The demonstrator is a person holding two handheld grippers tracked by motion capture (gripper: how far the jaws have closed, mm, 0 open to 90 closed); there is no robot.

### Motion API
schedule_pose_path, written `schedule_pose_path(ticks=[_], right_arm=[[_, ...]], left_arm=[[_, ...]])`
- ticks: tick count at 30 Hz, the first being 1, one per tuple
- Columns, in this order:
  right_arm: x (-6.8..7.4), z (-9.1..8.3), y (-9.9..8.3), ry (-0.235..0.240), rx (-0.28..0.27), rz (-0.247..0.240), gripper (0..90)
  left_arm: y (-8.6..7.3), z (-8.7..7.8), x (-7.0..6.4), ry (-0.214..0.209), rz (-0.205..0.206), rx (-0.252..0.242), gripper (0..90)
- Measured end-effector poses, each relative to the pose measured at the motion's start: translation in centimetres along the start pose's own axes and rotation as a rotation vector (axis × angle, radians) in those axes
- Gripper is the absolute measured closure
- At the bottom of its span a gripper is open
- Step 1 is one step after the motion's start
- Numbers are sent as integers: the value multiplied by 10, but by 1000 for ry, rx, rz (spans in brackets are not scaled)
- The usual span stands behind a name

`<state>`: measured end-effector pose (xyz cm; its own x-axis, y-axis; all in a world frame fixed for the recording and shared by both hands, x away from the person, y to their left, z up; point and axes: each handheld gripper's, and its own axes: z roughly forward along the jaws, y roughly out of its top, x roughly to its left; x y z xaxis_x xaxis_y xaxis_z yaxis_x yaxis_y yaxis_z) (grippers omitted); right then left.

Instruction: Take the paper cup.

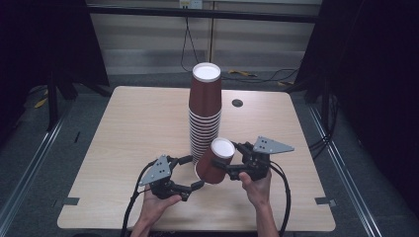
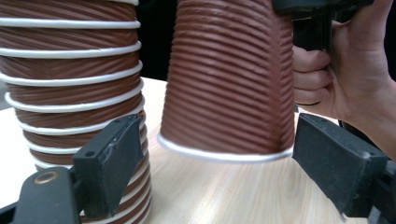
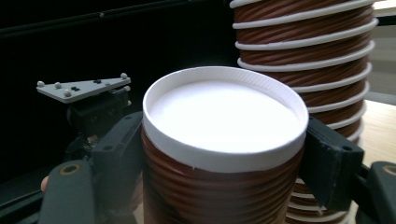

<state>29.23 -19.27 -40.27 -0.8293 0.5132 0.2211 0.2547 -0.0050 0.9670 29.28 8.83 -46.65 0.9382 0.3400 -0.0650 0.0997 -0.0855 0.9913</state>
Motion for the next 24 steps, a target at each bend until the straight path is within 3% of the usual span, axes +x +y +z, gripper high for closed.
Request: schedule_pose_path(ticks=[9,17,24], right_arm=[[5,8,-4,29,9,-3,238],[9,17,-8,57,12,5,238],[8,21,-9,37,16,9,238]], left_arm=[[-2,8,-1,-29,-1,20,95],[-3,16,-1,-30,-6,37,57],[-5,22,4,-30,-14,34,54]])
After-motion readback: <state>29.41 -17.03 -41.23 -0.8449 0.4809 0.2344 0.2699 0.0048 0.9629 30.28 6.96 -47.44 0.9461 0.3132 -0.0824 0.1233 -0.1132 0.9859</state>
